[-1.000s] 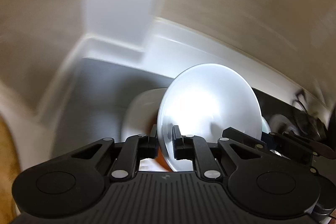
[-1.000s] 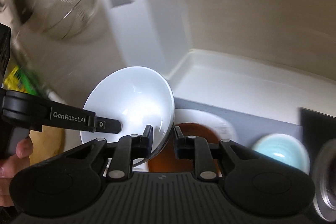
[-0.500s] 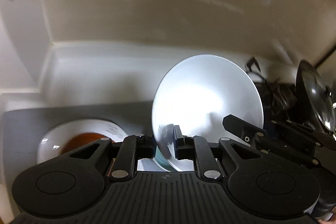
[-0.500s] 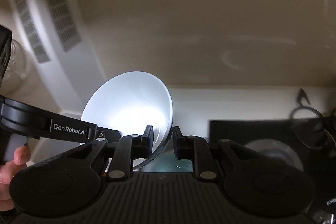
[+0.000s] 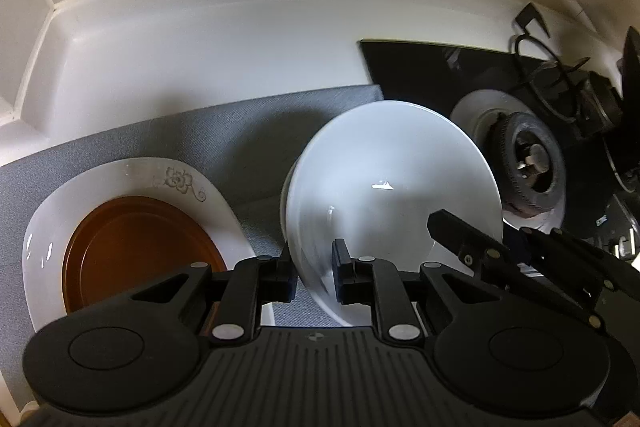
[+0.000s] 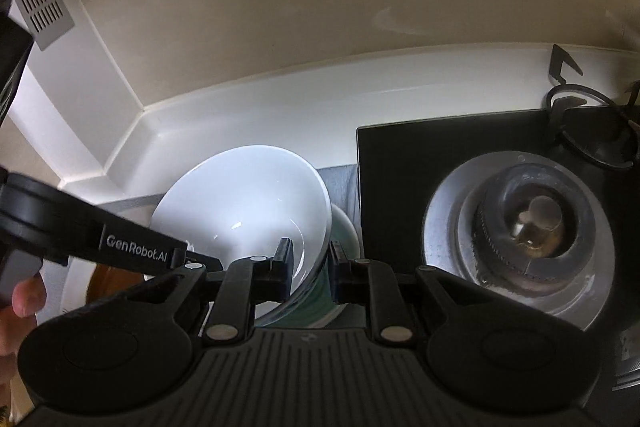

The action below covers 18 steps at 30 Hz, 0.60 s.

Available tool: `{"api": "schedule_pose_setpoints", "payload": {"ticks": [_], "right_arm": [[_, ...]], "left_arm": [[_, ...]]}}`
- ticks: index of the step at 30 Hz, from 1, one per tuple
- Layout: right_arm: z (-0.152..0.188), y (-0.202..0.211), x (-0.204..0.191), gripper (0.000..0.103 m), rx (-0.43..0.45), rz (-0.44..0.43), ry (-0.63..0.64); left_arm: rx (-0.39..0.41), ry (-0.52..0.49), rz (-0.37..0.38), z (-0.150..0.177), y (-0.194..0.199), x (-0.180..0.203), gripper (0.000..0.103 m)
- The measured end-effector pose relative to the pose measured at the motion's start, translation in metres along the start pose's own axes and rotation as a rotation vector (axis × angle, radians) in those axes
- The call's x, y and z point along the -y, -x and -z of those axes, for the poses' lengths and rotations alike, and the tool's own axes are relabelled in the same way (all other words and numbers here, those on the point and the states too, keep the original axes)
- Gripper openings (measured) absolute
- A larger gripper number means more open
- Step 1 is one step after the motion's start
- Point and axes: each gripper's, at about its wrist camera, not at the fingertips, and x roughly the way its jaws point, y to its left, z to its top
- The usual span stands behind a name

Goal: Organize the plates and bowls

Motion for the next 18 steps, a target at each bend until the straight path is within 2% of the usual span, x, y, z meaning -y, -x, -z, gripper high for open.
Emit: {"api": "schedule_pose_setpoints", "payload": {"ticks": [3, 5, 6, 10, 18], "right_arm": [[0.004, -0.008, -0.001, 0.019, -0.008, 0.018, -0.017], [0.008, -0.012, -0.002, 0.018, 0.003, 0.023, -0.042], [0.01, -0.012, -0.003, 0.015, 0.015, 0.031, -0.051], [0.013, -0.012, -0.005, 0.015, 0.045, 0.067, -0.036], [0.02, -0.017, -0.004, 0.016, 0.021, 0.104, 0.008]], "left_arm": [[-0.019, -0.004, -0.005, 0.002, -0.011, 0.005, 0.02], [-0.023, -0.026, -0.037, 0.0, -0.018, 0.009, 0.021], [-0.028, -0.037, -0.052, 0.0, -0.02, 0.011, 0.022], [-0.046, -0.057, -0.094, -0.005, -0.031, 0.02, 0.027], [-0.029, -0.102, -0.184, -0.004, -0.043, 0.034, 0.025]]}}
